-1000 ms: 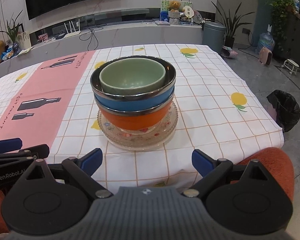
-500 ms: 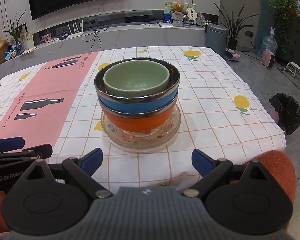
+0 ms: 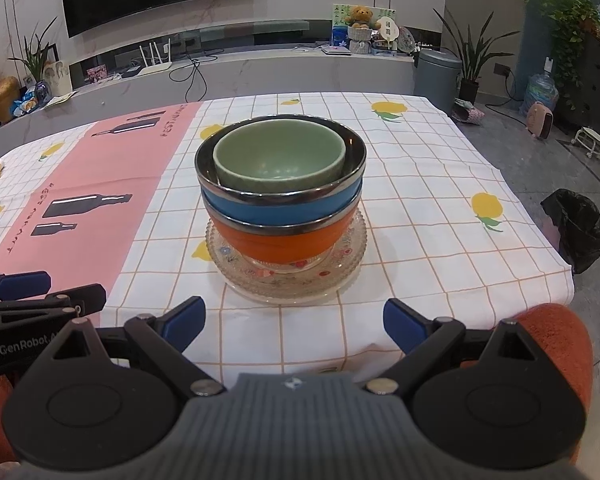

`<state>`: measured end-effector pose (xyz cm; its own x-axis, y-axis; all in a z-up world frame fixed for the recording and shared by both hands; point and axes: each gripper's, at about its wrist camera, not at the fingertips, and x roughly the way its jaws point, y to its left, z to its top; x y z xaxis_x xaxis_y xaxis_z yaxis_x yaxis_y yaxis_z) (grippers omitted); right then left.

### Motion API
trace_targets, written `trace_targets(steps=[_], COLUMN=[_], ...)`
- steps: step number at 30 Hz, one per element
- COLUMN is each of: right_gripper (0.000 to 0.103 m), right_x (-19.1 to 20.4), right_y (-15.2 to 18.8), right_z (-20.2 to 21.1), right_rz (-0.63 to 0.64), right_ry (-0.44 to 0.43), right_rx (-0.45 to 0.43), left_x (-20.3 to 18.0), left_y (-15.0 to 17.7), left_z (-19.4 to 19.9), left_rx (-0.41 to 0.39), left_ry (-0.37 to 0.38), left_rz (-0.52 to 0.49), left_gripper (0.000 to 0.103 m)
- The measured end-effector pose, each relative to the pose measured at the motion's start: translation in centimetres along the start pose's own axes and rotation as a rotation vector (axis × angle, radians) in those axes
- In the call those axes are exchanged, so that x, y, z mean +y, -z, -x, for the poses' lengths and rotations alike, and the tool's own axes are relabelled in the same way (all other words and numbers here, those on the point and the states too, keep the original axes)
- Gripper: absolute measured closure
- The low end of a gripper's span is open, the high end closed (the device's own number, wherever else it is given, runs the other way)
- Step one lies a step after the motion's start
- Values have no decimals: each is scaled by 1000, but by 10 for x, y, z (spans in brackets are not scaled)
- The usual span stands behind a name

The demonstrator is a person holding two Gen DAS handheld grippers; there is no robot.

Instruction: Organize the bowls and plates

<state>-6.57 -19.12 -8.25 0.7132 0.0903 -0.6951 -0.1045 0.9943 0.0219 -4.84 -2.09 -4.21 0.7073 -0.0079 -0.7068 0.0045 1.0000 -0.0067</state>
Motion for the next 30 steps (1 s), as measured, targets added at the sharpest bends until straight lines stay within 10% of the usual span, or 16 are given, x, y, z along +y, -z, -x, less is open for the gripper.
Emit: trace_targets(steps=[30], right_gripper=[9], right_x=[5], right_y=[2], right_z=[4], right_rz=[17], right_ry=[-4], right_rx=[-6], left_x=[3], left_y=[1], left_z=[6], left_rx=[-24], left_ry=[-9], left_rz=[12], left_gripper=[29])
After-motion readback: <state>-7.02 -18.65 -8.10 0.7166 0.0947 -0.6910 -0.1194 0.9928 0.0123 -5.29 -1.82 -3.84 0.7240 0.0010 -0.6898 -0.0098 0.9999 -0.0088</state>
